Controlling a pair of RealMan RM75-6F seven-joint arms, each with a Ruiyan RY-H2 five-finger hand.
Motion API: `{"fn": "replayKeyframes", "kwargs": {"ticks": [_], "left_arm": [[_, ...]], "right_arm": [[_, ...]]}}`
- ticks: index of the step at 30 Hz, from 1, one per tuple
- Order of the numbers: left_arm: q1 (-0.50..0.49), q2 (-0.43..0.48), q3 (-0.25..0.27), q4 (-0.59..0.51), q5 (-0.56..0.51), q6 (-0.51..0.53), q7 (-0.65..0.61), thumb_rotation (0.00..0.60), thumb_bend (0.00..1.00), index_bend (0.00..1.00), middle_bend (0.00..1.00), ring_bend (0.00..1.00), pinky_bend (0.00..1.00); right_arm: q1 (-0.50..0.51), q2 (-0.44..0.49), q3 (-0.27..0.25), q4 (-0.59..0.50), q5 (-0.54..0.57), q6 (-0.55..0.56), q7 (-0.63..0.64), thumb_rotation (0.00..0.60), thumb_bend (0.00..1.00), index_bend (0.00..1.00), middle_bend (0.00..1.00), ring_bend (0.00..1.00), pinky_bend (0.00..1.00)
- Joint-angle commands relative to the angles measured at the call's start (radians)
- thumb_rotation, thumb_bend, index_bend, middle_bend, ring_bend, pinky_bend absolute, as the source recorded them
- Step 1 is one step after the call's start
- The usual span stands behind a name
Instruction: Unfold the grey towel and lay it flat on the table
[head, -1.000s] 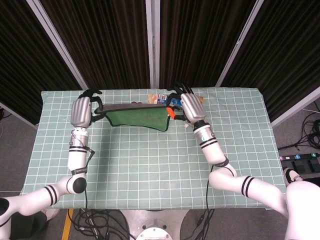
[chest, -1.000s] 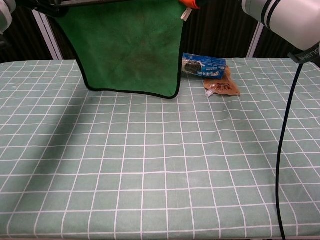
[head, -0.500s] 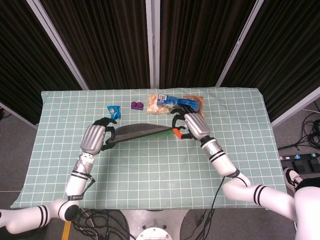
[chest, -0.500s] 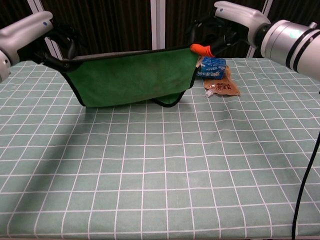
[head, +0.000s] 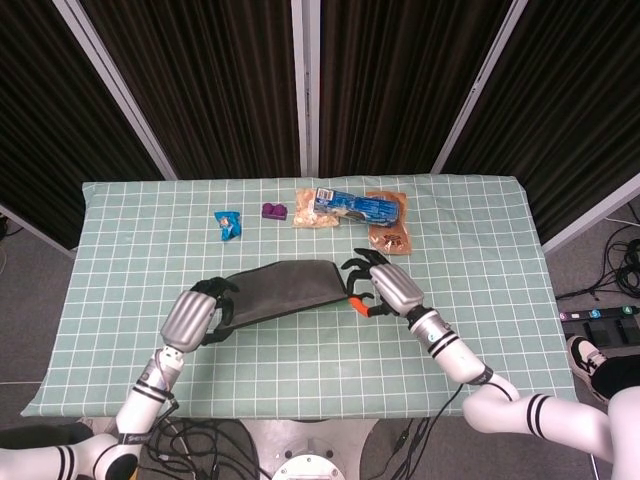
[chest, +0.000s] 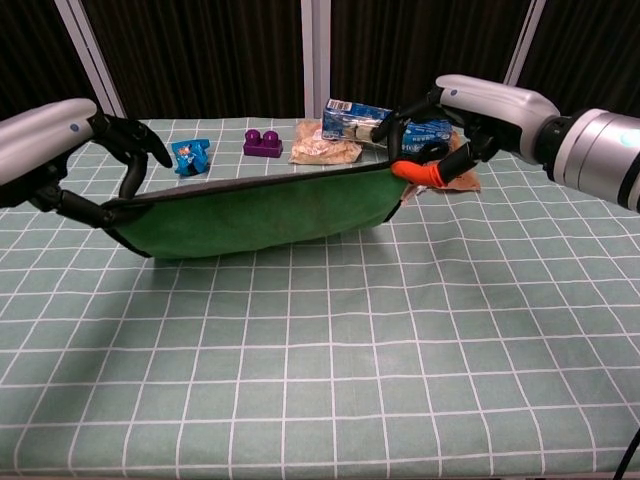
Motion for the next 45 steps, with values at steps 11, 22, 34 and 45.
{"fn": "replayKeyframes", "kwargs": {"ticks": [11,22,34,45], "left_arm": [[0.042,-0.014,0.052,0.005,0.048,-0.031,0.033,0.6,0.28,0.65,0.41,0.26,0.29],[0.042,-0.001,0.056,-0.031,0.054,-0.082,0.077,0.6,0.05,0.35,0.32,0.26,0.28],[0.062,0.038,-0.009,-0.058,0.028,-0.042,0.072,0.599,0.0,0.3,0.28,0.24,0.28],[0.124,0.11,-0.129,0.009,-0.177,-0.001,0.022,0.6,0.04,0.3,0.28,0.24,0.28]], "right_arm": [[-0.038,-0.051,-0.06,0.036,-0.019,-0.003,-0.036,0.6,0.38,0.68,0.2,0.0,0.0],[-0.073,-0.071,-0.105,0.045,-0.021,-0.008,-0.098,0.419,0.0,0.21,0.05,0.0,0.0],[-0.129,-0.014,-0.084,-0.003,-0.009,0.079,-0.16,0.504,0.0,0.13,0.04,0.0,0.0],[-0.249,0.087,-0.065,-0.027,0.049,0.257,-0.327,0.6,0.08,0.31,0.12,0.0,0.0]]}}
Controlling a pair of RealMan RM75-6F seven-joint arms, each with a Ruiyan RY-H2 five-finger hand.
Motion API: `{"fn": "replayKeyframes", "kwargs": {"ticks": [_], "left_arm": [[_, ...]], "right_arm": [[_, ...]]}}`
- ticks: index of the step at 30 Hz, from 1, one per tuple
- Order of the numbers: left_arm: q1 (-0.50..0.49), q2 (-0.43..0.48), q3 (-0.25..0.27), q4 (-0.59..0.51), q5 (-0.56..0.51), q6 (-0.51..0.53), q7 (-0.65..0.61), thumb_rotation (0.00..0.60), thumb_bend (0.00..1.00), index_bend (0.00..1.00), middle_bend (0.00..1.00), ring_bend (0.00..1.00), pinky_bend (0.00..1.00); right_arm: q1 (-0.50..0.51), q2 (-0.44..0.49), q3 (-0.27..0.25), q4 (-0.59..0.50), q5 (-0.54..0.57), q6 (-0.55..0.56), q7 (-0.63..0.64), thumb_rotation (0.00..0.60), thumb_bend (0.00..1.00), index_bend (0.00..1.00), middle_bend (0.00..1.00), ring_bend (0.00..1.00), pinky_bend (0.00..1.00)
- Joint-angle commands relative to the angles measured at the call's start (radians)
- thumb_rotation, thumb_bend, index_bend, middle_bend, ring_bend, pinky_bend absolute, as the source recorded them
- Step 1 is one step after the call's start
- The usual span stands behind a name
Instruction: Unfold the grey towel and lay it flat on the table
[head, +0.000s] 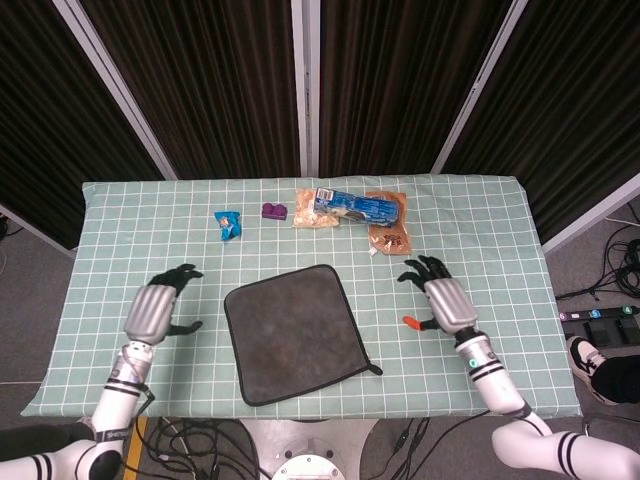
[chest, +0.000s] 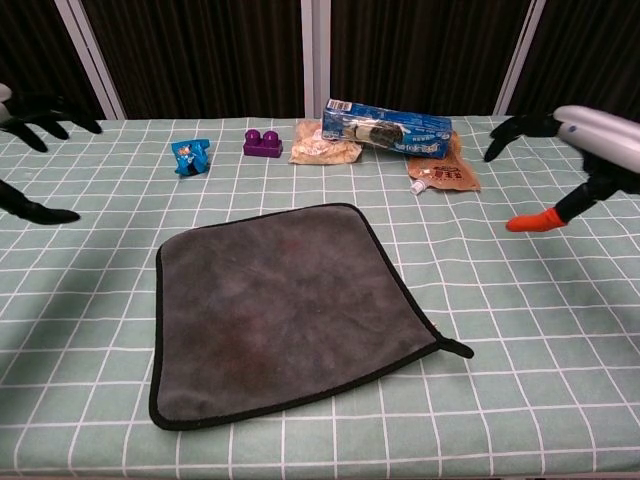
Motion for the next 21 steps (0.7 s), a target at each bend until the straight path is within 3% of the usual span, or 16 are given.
{"fn": "replayKeyframes", "kwargs": {"ticks": [1,9,21], "left_arm": [[0.035,0.034,-0.023,0.028,-0.045,0.019,-0.034,0.6,0.04,0.3,0.28,0.24,0.28],[0.131,0.083,-0.003,0.071,-0.046,0.1,-0.112,0.6,0.04,0.31,0.28,0.24,0.26],[0.26,0.127,0.084,0.042,0.068,0.245,-0.099,0.6,0.04,0.31,0.28,0.24,0.25]], "right_arm": [[-0.045,0.046,0.001,-0.021,0.009,0.048,-0.016,0.6,0.09,0.31,0.12,0.0,0.0],[-0.168,0.166,-0.027,-0.073,-0.015,0.17,0.041,0.6,0.09,0.31,0.12,0.0,0.0],[-0.332,0.297,-0.099,-0.106,-0.101,0.288,0.193,0.6,0.1,0.31,0.12,0.0,0.0]]}}
